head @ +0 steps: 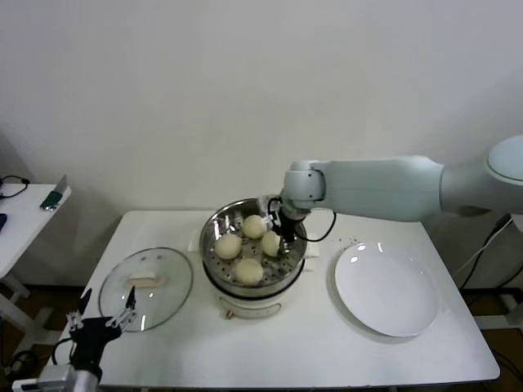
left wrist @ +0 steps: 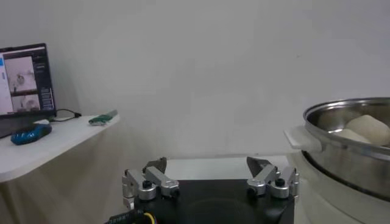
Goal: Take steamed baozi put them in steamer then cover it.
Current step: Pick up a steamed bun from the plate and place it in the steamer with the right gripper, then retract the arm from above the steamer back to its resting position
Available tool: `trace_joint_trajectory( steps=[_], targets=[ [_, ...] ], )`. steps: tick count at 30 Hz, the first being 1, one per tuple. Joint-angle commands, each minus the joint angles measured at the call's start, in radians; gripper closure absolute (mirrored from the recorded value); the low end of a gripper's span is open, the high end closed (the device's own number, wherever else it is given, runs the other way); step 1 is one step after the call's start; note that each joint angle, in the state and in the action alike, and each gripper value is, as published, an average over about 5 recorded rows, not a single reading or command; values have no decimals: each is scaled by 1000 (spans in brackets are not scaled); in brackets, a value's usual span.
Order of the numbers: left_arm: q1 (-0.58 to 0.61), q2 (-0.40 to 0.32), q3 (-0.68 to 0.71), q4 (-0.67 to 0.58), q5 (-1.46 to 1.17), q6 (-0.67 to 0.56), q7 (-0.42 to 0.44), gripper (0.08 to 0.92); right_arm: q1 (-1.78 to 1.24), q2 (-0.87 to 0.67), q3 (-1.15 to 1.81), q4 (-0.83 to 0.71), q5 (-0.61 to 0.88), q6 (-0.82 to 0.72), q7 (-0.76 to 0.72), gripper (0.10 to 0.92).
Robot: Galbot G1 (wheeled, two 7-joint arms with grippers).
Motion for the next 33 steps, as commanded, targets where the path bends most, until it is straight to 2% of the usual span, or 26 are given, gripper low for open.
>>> trace_joint_trajectory(
  steps=[1, 4, 11, 17, 20, 24, 29, 33],
  targets=[
    [-3, 0, 2, 0, -1, 4, 1, 177, -29, -6, -2, 9, -15, -14, 22, 355],
    [-4, 1, 1, 0, -2, 9, 5, 177, -36, -7, 11, 5, -12, -15, 31, 348],
    [-3, 5, -1, 0, -10, 7, 1, 177, 32, -19, 15, 3, 47, 36, -15, 217],
    [-3, 18, 0, 0, -39, 6, -22, 177, 178, -117, 10, 44, 203, 117, -152, 203],
    [-12, 26, 2, 0, -43, 12, -26, 177, 199, -203, 63, 56, 258, 115, -152, 202],
    [-15, 50, 3, 0, -74, -35, -27, 177, 79, -354, 232, 84, 307, 76, 51, 203],
    [-45, 81, 8, 1, -31, -25, -21, 177, -364, -548, 718, 133, 266, 101, 433, 203],
    [-76, 101, 20, 1, -18, -7, -25, 177, -687, -647, 1086, 155, 220, 111, 623, 203]
  ],
)
